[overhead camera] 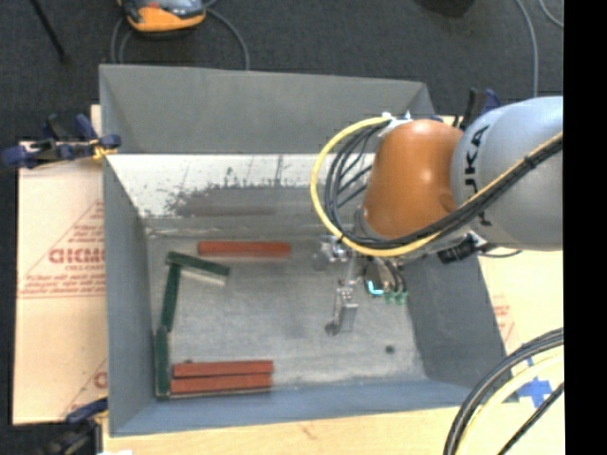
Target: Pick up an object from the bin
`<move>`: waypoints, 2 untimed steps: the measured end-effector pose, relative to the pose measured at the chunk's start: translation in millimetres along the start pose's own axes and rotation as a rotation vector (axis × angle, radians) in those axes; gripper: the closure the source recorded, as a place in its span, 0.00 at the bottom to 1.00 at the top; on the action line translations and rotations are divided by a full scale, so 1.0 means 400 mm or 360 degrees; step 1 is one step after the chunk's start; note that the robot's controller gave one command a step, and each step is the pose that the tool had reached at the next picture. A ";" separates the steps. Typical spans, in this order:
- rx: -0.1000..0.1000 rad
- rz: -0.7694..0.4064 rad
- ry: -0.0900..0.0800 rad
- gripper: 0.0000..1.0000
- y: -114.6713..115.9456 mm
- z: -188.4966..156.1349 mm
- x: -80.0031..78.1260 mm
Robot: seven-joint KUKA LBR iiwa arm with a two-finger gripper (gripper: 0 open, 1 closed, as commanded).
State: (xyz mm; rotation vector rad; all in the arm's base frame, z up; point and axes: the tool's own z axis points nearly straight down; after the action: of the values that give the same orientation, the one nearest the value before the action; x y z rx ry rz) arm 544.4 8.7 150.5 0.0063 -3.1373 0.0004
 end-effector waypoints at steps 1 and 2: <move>0.0000 0.0000 -0.0009 0.00 0.000 -0.010 -0.003; 0.0001 -0.0018 -0.0026 0.00 0.096 0.074 -0.143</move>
Offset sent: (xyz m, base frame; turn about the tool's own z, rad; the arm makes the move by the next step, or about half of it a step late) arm 0.1014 0.0777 -0.0713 -0.0289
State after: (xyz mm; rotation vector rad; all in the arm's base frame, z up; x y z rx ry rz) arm 601.2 47.1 120.6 0.0239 -3.1535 0.0009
